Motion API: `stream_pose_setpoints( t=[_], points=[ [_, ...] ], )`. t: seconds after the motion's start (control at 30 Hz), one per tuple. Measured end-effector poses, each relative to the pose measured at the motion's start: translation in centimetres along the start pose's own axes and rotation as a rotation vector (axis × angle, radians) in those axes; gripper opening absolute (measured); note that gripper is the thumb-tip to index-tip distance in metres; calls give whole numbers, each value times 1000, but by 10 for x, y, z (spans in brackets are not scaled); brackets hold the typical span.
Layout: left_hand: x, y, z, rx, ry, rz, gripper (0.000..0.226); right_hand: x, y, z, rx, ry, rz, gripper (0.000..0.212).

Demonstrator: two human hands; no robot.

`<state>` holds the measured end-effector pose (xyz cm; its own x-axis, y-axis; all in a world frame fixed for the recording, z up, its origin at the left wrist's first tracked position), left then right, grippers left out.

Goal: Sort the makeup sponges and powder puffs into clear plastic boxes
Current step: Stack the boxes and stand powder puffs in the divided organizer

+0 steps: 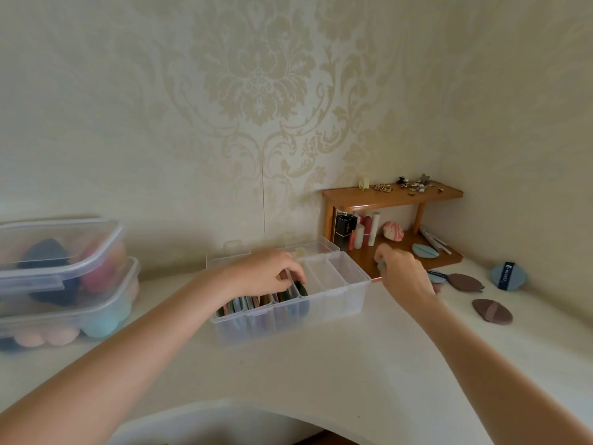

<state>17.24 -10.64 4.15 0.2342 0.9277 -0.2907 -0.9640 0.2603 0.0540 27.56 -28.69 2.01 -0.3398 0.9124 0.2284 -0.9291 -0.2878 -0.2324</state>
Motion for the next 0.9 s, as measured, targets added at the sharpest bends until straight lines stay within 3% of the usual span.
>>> stream_pose_setpoints(
  t=[0.13,0.23,0.37,0.47,0.73,0.9],
  points=[
    [2,-2,2,-24,-5,15,23,32,14,56,-265,-363,50,29],
    [4,-4,1,-50,-35,53,22,79,26,66,-206,-446,198,19],
    [3,-2,2,-66,-91,59,22,122,44,43,-51,-368,287,8],
    [2,0,2,-76,-96,57,23,133,47,28,-52,-228,317,16],
    [7,-7,1,-38,-91,64,32,127,51,21,-129,-243,339,17],
    [8,-10,1,-32,-37,75,22,130,47,12,-123,-127,365,23]
  ],
)
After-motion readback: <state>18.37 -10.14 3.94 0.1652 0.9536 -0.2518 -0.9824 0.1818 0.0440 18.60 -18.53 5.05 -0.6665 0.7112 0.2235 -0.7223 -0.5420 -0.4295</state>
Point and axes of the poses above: each hand's wrist, its own y-axis away from the middle knuckle, its own z-axis out of the back of the hand, x = y × z, the point moved 8 cm from there along -y, towards the middle knuckle, and after that the axes turned 2 degrees about x, right-handed, at the moved point
